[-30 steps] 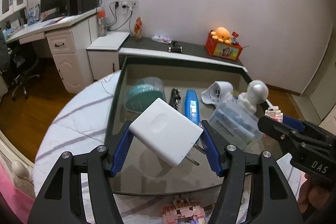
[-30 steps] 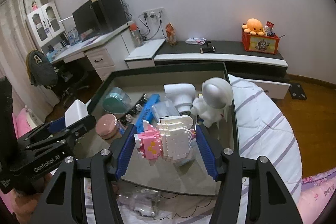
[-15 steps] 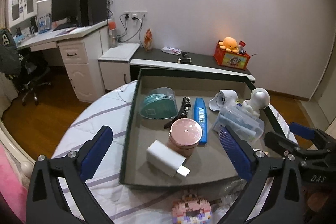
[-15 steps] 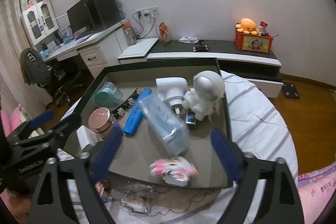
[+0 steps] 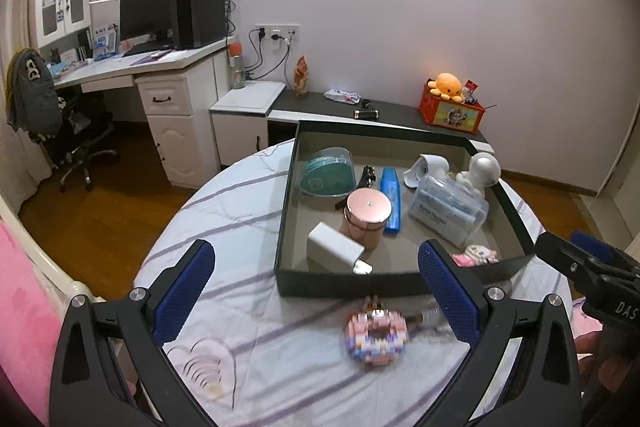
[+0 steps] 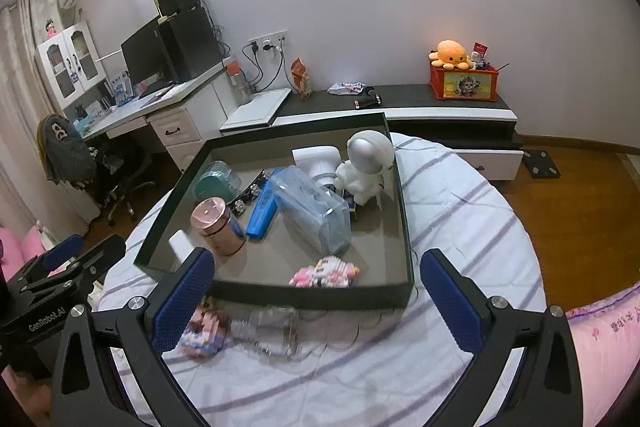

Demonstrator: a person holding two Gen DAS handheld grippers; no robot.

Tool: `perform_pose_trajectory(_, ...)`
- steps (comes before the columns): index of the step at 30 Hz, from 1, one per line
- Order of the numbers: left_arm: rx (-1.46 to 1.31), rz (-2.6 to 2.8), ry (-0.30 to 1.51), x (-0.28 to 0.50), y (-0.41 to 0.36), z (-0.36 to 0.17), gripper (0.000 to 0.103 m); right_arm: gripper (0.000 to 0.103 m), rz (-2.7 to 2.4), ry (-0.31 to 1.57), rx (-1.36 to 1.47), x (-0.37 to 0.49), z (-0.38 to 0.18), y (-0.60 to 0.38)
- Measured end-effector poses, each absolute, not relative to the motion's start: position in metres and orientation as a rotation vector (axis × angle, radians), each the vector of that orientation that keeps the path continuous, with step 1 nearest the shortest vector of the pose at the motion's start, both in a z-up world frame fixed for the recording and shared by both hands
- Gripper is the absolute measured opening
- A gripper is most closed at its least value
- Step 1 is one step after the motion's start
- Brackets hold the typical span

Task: Organize rigid objects
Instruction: 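Withdraw both tools toward the block donut and glass bottle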

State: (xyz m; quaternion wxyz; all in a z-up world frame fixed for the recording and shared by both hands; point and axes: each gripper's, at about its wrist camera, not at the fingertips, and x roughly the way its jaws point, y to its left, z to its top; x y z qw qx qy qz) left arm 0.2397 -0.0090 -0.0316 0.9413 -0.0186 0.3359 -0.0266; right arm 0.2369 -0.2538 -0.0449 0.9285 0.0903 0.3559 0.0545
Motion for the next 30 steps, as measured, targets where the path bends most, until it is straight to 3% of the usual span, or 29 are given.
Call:
perform_pose_trajectory(15,-0.065,-0.041,0.735,0.174,0.003,-0.045,0.103,0.103,0.108,0.760,0.204,0.161,-0.059,-0.250)
perform_pose_trajectory(30,-0.055,-0.038,0.733,0.151,0.000,-0.045,0.103,0.103,0.100,0.762,0.201,0.139,-0.061,-0.253)
